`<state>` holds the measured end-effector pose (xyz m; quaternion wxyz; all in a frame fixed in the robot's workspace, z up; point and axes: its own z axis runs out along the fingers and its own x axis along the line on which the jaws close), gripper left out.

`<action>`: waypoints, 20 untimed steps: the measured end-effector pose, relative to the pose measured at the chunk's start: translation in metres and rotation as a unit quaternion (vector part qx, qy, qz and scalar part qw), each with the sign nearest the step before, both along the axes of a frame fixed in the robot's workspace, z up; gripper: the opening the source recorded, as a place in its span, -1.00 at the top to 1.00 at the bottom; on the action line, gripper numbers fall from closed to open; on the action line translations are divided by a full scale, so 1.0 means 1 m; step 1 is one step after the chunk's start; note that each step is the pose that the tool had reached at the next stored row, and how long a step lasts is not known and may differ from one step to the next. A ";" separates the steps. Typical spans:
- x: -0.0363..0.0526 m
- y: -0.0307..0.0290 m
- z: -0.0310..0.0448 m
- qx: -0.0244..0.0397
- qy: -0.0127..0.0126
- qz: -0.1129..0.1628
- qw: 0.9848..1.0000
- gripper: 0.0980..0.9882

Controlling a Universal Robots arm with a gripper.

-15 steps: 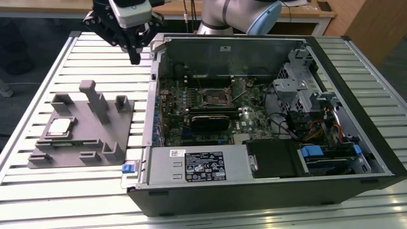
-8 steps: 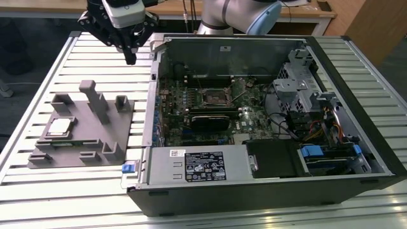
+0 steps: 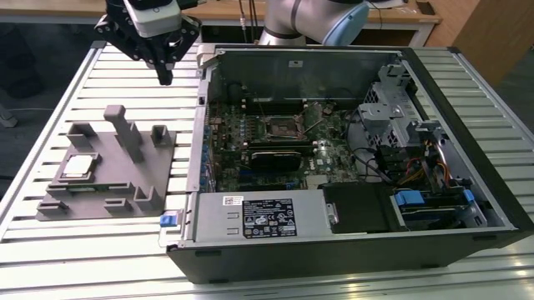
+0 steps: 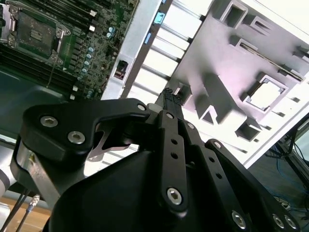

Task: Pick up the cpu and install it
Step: 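Reach for the cpu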

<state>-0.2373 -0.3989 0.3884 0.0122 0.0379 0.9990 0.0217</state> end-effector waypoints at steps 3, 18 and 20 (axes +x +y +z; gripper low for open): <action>-0.0028 0.0000 -0.0001 0.000 0.000 0.000 1.000 0.98; -0.0178 0.0000 -0.0010 0.000 0.000 0.000 1.000 0.98; -0.0196 0.0000 -0.0011 0.000 0.000 0.000 1.000 0.98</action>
